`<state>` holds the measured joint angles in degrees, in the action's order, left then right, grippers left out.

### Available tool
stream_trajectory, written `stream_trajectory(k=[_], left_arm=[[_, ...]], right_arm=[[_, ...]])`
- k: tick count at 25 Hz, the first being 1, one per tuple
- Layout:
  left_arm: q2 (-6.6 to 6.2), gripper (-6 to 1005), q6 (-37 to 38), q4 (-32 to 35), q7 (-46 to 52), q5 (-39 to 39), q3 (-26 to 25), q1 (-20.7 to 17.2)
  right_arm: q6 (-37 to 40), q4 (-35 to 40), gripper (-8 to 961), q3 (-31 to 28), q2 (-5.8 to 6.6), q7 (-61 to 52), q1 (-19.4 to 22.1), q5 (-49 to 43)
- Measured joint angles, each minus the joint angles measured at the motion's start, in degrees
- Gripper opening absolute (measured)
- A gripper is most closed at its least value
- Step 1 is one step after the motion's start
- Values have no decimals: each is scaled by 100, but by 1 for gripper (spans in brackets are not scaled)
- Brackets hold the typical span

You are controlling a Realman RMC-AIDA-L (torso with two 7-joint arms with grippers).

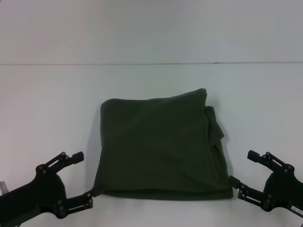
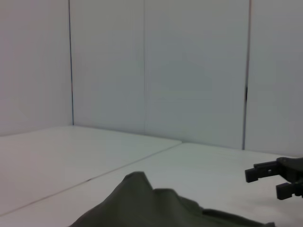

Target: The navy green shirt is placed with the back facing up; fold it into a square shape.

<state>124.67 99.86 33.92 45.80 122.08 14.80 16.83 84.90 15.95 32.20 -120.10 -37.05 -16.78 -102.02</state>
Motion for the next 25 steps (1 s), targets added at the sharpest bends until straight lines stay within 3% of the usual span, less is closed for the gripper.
stream_trajectory(k=[25], left_arm=[[-22, 917, -143, -158, 108, 211, -293, 49]], right_arm=[[-48, -66, 900, 3, -4, 56, 73, -17]])
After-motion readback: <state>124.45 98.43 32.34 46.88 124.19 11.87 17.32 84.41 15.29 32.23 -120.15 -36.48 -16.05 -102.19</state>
